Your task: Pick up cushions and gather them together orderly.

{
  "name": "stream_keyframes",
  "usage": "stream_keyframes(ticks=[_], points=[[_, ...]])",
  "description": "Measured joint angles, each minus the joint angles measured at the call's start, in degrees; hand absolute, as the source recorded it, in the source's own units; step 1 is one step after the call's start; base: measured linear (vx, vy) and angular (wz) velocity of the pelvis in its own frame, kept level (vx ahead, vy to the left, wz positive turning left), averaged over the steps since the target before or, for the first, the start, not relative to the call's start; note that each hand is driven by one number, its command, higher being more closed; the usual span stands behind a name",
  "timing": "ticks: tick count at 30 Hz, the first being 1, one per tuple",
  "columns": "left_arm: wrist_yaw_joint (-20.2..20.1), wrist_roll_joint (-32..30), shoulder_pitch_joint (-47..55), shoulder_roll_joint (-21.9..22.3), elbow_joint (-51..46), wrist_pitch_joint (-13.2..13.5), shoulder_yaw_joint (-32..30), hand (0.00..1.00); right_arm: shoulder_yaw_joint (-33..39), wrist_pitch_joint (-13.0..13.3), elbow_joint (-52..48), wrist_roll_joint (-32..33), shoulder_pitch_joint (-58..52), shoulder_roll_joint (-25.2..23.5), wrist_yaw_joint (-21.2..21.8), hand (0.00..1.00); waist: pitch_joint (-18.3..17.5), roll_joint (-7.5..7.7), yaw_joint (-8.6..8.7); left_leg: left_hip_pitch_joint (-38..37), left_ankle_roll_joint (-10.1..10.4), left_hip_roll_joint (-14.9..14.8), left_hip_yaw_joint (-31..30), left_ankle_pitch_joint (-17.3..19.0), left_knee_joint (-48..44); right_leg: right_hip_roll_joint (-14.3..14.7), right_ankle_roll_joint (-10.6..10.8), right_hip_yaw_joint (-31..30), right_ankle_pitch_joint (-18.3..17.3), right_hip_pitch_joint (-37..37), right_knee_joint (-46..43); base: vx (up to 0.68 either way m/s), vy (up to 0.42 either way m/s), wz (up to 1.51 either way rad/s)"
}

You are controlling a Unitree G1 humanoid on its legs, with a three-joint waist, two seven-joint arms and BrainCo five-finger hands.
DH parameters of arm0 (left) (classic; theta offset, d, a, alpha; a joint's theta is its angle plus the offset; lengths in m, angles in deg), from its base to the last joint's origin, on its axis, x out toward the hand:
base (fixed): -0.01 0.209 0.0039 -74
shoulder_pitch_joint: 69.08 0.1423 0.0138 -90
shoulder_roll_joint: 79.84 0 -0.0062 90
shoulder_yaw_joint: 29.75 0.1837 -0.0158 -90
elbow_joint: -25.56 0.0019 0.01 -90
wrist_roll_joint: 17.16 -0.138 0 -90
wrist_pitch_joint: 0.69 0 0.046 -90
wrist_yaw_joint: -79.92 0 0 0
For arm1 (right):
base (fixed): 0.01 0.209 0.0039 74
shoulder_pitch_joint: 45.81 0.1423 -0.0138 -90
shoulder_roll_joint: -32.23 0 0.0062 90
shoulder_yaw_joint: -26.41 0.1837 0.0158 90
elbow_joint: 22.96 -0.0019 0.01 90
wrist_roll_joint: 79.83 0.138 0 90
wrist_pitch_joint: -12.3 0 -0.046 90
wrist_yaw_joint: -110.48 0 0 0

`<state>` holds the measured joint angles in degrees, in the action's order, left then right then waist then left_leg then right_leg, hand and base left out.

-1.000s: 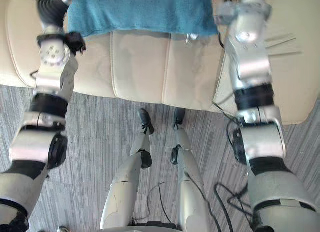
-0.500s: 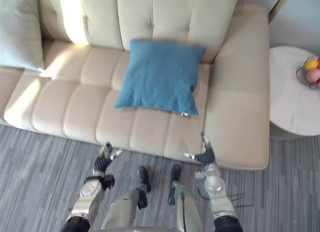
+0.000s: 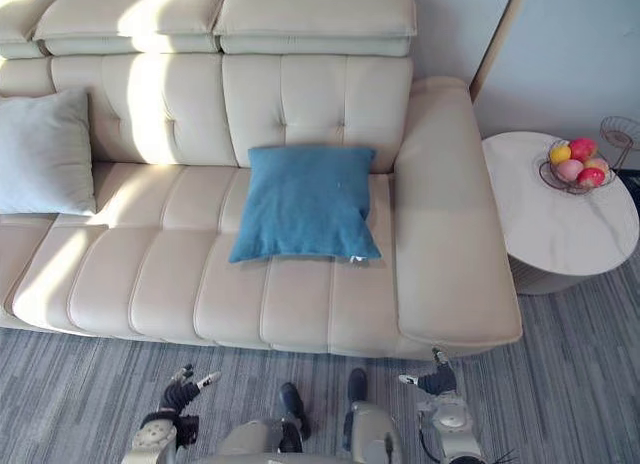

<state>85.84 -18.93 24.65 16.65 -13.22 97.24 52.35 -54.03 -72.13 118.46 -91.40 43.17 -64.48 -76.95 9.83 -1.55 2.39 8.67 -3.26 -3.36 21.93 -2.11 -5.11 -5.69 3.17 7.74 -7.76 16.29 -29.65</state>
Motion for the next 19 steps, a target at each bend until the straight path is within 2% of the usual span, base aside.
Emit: stream_keyframes(ticks=[1,2,3,4,5,6,7,8,9,10,11,13,14,16,17,19], points=[[0.4,0.0,0.3,0.3,0.0,0.0,-0.2,0.0,0.0,-0.2,1.1,0.1,-0.9,-0.2,0.0,0.0,-0.1,0.15,-0.4,-0.9,0.0,-0.3,-0.1,0.0,-0.3,-1.1,1.2,0.2,-3.3,-2.4,-5.8,-0.1,-0.101,0.15],[0.5,0.0,0.8,0.3,0.0,-0.1,-0.3,0.0,0.0,-0.4,1.7,0.3,-0.7,-0.5,0.0,0.0,-0.3,0.48,-0.36,-0.9,0.3,-0.4,-0.7,-0.1,-0.9,-1.8,2.9,0.1,-4.9,-6.0,-6.2,-0.15,-0.15,0.14],[0.5,0.0,1.1,0.4,0.0,-0.2,-0.5,0.0,-0.1,-0.5,1.8,0.4,-0.6,-0.6,0.0,0.0,-0.7,1.04,-0.43,-0.2,0.8,-0.3,-0.9,-0.5,-1.0,-2.4,3.7,-0.2,-6.4,-8.5,-3.1,-0.16,-0.144,0.07],[0.5,0.0,1.1,0.5,0.0,-0.2,-0.9,0.0,-0.2,-0.7,1.8,0.4,-0.5,-0.9,0.0,0.0,-1.1,1.69,-0.77,0.9,1.8,-0.3,-0.9,-1.0,-0.9,-2.0,3.0,-0.1,-8.0,-10.2,3.0,-0.13,-0.131,-0.09],[0.5,0.0,1.2,0.6,0.0,-0.2,-1.2,0.0,-0.2,-0.7,1.8,0.4,-0.1,-1.0,0.0,0.0,-1.3,2.03,-1.31,1.8,2.6,-0.3,-0.9,-1.3,-0.8,-1.6,0.9,0.3,-9.1,-10.8,6.6,-0.19,-0.15,-0.15],[0.5,0.0,0.6,2.6,0.5,-0.6,-1.3,0.0,0.1,-0.8,2.6,1.2,1.2,-0.2,-0.1,0.0,-1.2,0.31,-1.77,3.8,3.9,-2.2,-2.4,-2.2,-0.4,1.1,-1.1,1.6,-6.9,-11.0,11.7,-0.22,-0.136,-0.1],[0.5,0.0,0.8,3.4,0.6,-0.6,-1.2,0.0,0.2,-0.9,3.5,2.0,1.3,0.1,-0.1,0.0,-1.6,-1.24,-2.06,4.1,5.3,-3.0,-3.2,-3.2,0.3,2.6,-1.4,1.8,-5.4,-11.2,13.3,-0.18,-0.099,-0.08],[0.5,0.1,1.0,3.7,0.6,-0.6,-1.2,0.0,0.3,-1.1,4.0,2.2,1.4,0.1,-0.1,0.0,-1.6,-1.36,-2.31,4.0,6.4,-3.8,-3.5,-4.0,1.0,3.2,-1.6,1.8,-5.0,-11.0,13.6,-0.17,-0.092,-0.07],[0.5,0.1,1.4,3.9,0.6,-0.7,-1.0,0.0,0.5,-1.7,4.2,2.6,1.2,0.0,-0.1,0.0,-1.5,-1.29,-2.89,3.8,7.8,-4.3,-4.2,-4.4,2.5,4.0,-3.1,2.3,-4.0,-10.6,13.7,-0.12,-0.091,-0.02],[0.5,0.1,1.3,3.9,0.7,-0.7,-0.8,0.0,1.0,-1.8,4.2,2.6,1.2,0.0,-0.1,0.0,-1.5,-1.21,-2.94,4.1,9.0,-4.3,-4.6,-3.5,2.7,3.9,-3.6,2.9,-3.4,-10.4,14.0,-0.15,-0.106,0.13],[0.5,0.1,0.6,3.8,1.1,-0.7,-0.4,0.0,2.1,-1.8,4.2,2.6,1.3,0.2,-0.2,0.0,-1.2,-0.37,-2.92,5.4,9.5,-4.2,-5.1,-2.9,-0.4,3.3,-4.7,3.5,-2.5,-9.7,14.3,-0.1,-0.046,0.16],[0.4,0.1,0.0,3.8,1.9,-1.1,-0.4,0.0,4.0,-1.9,4.2,2.5,2.1,0.4,-0.3,0.0,-0.9,0.32,-2.93,4.6,7.2,-3.1,-7.3,-0.3,-7.4,1.9,-4.7,3.7,-1.9,-9.0,14.3,-0.07,-0.015,0.12],[0.4,0.1,-0.1,3.8,2.1,-1.1,-0.4,0.0,4.1,-2.0,4.2,2.5,2.2,0.7,-0.4,0.0,-0.9,0.36,-2.84,3.6,7.1,-2.6,-8.0,0.7,-7.2,1.6,-4.6,3.6,-1.7,-9.1,14.4,0.0,0.019,0.06],[0.3,0.0,-0.3,3.8,2.5,-1.2,-0.5,0.0,5.2,-2.0,4.5,2.5,2.6,1.4,-0.3,0.0,-1.5,-1.13,-2.82,-0.3,7.1,-2.2,-9.6,0.8,-0.1,2.3,-3.6,3.2,0.1,-9.2,16.3,0.02,0.072,-0.1],[0.4,-0.1,-0.6,3.4,2.5,-1.2,-0.6,0.0,6.3,-2.0,4.7,2.5,3.0,0.8,-0.3,0.0,-1.4,-1.15,-2.73,-1.7,6.4,-1.7,-9.8,-1.0,3.1,2.4,-3.1,3.3,1.3,-10.1,18.1,0.0,0.094,-0.07],[0.4,-0.1,-1.5,3.0,2.5,-1.2,-0.5,0.0,6.4,-2.0,5.3,2.5,3.1,0.8,-0.2,0.0,-1.4,-1.05,-2.5,-3.4,6.3,-1.1,-10.3,-2.0,5.5,2.3,-2.3,3.5,2.5,-12.0,20.5,-0.03,0.076,0.09]])
